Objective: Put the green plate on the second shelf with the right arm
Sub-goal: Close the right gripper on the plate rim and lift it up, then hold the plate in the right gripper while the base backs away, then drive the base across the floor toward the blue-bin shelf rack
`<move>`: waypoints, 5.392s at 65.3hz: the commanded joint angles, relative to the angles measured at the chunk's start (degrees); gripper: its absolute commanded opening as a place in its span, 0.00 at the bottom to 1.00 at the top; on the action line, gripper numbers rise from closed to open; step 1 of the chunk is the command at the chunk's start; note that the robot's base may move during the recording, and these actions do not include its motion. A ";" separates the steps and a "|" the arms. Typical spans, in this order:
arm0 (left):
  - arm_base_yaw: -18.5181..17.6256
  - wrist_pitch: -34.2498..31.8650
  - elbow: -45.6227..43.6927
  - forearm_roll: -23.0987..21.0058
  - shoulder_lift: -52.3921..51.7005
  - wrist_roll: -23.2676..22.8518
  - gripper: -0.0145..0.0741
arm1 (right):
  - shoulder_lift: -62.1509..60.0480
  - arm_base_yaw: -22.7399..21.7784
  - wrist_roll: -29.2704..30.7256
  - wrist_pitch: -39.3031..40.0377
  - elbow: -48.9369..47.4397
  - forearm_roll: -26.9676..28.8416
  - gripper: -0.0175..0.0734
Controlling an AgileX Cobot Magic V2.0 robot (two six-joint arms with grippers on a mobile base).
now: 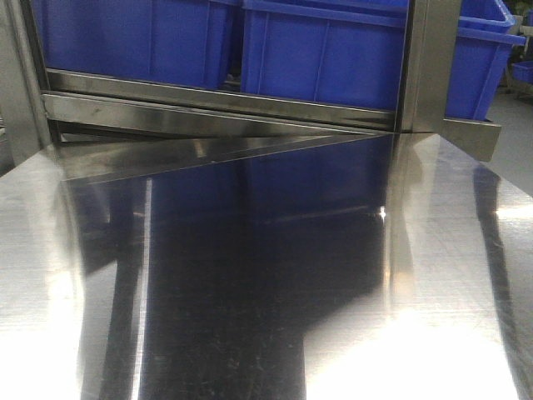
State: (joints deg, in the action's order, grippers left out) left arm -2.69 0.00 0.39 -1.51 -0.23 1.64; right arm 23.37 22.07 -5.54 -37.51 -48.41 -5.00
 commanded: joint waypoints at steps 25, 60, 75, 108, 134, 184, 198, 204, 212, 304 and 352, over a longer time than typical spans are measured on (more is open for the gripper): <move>-0.44 -4.63 2.27 -0.42 -0.90 -0.14 0.31 | -9.02 -0.17 -17.45 5.96 12.40 -32.73 0.25; -0.44 -4.63 2.27 -0.42 -0.90 -0.14 0.31 | -9.02 -0.17 -18.91 7.17 12.55 -34.17 0.25; -0.44 -4.63 2.27 -0.42 -0.90 -0.14 0.31 | -9.02 -8.20 -18.91 7.49 12.55 -34.17 0.25; -0.44 -4.63 2.27 -0.42 -0.90 -0.14 0.31 | -9.21 -16.64 -18.91 7.48 12.55 -34.17 0.25; -0.12 -4.63 2.27 -0.42 -0.90 -0.14 0.31 | -9.21 -16.63 -18.91 7.54 12.55 -34.17 0.25; -0.12 -4.63 2.27 -0.42 -0.90 -0.14 0.31 | -9.21 -16.63 -18.91 7.50 12.55 -34.17 0.25; -0.12 -4.63 2.27 -0.42 -0.90 -0.14 0.31 | -9.21 -16.63 -18.91 7.50 12.55 -34.17 0.25; -0.12 -4.63 2.27 -0.42 -0.90 -0.14 0.31 | -9.21 -16.63 -18.91 7.50 12.55 -34.17 0.25; -0.12 -4.63 2.27 -0.42 -0.90 -0.14 0.31 | -9.21 -16.63 -18.91 7.50 12.55 -34.17 0.25; -0.12 -4.63 2.27 -0.42 -0.90 -0.14 0.31 | -9.21 -16.63 -18.91 7.55 12.55 -34.17 0.25; -0.12 -4.63 2.27 -0.42 -0.90 -0.14 0.31 | -9.21 -16.63 -18.91 7.50 12.55 -34.17 0.25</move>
State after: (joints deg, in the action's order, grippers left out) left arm -2.69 0.00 0.39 -1.51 -0.23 1.64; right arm 13.35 5.73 -24.07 -35.43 -34.10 -36.84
